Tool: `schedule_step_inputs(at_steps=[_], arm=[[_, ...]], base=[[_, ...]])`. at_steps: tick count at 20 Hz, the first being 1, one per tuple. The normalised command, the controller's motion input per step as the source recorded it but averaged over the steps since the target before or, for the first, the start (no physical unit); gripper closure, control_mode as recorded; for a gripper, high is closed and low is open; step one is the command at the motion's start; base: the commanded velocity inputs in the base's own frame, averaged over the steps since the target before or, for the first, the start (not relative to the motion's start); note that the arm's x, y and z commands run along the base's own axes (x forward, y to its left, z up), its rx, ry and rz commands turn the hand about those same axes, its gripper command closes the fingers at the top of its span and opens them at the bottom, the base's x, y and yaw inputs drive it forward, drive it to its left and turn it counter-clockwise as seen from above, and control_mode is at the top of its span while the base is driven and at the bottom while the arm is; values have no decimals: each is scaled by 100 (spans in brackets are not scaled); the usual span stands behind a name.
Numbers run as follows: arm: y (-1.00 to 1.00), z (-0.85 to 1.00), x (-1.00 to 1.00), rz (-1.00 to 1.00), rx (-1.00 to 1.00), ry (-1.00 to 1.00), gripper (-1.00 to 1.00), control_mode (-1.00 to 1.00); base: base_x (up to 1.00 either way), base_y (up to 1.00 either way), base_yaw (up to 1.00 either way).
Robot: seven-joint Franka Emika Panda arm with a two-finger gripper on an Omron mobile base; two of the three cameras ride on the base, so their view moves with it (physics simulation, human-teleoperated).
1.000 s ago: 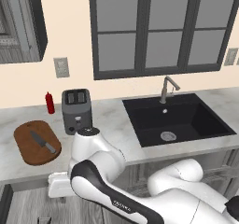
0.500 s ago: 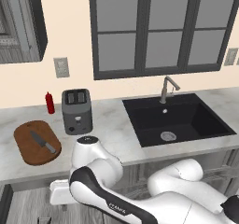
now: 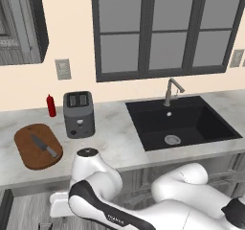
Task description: Open the drawer on the left and place the cutting tools on the cutting board.
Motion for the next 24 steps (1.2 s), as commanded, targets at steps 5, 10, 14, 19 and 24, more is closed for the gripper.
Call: schedule_step_inputs(at_steps=[5, 10, 14, 19, 24], arm=[[29, -15, 0, 0, -6, -3, -100, -100], [26, -21, 0, 0, -5, -8, -100, -100], [10, -21, 0, 0, -2, -11, -100, -100], [5, -21, 0, 0, 0, -11, -100, -100], [1, -35, 4, 0, 0, -1, -100, -100]], base=[[0, 0, 0], [0, 0, 0], [0, 0, 0], [0, 0, 0], [0, 0, 0]])
